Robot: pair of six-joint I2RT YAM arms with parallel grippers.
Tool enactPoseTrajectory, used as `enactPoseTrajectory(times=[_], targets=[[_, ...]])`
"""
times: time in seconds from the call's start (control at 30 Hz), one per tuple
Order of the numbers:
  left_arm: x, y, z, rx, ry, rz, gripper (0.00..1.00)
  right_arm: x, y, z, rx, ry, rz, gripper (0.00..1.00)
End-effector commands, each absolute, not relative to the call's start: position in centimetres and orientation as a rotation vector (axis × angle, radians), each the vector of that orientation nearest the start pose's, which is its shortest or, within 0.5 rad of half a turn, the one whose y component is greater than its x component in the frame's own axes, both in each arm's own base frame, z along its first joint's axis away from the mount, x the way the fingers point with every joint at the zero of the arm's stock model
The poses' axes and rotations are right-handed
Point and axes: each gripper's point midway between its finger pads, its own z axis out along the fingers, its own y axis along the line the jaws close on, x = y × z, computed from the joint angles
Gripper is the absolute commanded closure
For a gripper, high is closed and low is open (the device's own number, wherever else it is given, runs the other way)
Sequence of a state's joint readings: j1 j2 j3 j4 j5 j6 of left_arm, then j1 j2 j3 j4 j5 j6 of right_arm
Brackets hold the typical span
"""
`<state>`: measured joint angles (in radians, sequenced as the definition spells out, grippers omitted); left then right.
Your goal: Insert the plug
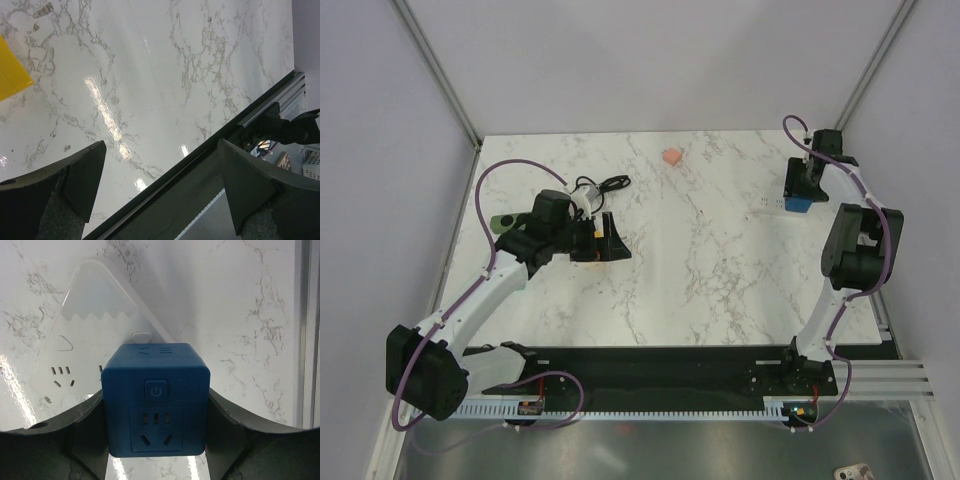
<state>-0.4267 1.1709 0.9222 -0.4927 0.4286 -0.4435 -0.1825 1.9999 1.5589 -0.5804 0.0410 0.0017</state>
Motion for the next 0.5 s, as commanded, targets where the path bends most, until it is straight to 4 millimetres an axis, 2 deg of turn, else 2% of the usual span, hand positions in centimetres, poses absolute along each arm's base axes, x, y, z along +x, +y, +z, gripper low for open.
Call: enactPoseTrajectory(times=[0.0,0.2,0.47], targets=[[24.9,-21.0,18.4,0.265,2.356,-0.922,0.0,39.8,-6.9,-3.3,0.336,2.9,0.01,1.0],[24.9,-20.9,18.5,0.263,2.352,-0.915,0.0,38.7,-6.9,-4.4,0.353,2.936,0.008,1.0],[24.9,-20.8,18.4,0.26,2.353,-0.912,0.0,37.0,-6.6,-4.3,0.368,2.967,-0.005,1.0]])
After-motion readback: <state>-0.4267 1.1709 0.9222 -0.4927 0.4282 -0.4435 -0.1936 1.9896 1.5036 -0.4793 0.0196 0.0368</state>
